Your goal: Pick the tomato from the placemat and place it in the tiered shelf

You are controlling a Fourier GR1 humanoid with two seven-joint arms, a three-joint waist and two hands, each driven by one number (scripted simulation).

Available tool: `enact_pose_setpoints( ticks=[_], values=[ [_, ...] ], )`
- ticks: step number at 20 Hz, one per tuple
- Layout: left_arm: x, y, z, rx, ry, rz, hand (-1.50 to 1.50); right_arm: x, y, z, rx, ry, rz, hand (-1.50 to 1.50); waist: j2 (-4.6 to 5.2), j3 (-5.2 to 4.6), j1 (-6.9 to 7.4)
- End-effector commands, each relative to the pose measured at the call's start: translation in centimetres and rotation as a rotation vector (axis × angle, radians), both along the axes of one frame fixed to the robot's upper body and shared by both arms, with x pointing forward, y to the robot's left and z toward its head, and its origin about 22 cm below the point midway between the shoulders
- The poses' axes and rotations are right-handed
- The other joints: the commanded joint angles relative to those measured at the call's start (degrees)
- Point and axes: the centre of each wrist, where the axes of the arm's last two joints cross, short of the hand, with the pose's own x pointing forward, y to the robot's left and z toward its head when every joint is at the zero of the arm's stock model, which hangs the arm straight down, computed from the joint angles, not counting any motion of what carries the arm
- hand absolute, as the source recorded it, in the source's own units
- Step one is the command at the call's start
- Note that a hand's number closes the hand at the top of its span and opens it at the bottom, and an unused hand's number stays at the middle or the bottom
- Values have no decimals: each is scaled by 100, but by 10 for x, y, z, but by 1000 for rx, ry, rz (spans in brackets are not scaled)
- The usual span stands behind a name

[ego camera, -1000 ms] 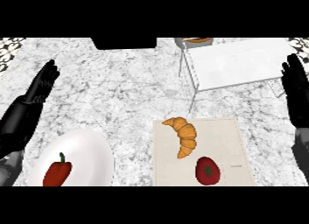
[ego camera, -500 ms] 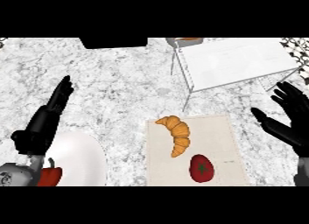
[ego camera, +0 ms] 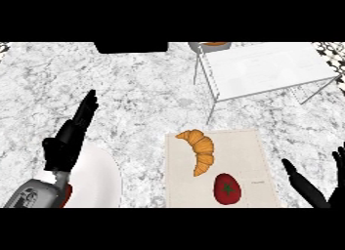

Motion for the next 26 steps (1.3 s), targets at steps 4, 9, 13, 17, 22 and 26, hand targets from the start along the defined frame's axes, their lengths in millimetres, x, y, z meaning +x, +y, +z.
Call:
enact_pose_setpoints(
  ticks=[4,9,13,17,22,26],
  values=[
    [-6,-15,-11,0,11,-28,0,-44,9,12,-40,97,273,-150,-4,-14,195],
    [15,-20,3,-3,9,-18,0,-56,23,55,-156,213,339,-150,13,-21,181],
    [5,-18,-18,0,10,-29,0,-61,22,93,-210,345,367,-150,23,-29,188],
    [14,-23,5,-3,-1,-49,0,-66,28,119,-339,525,453,-150,35,-41,260],
    [7,-29,-9,0,1,-58,0,-67,37,138,-490,758,487,-150,42,-39,326],
    [16,-28,-3,5,-2,-51,0,-59,61,164,-522,828,466,-150,42,-30,337]
  ],
)
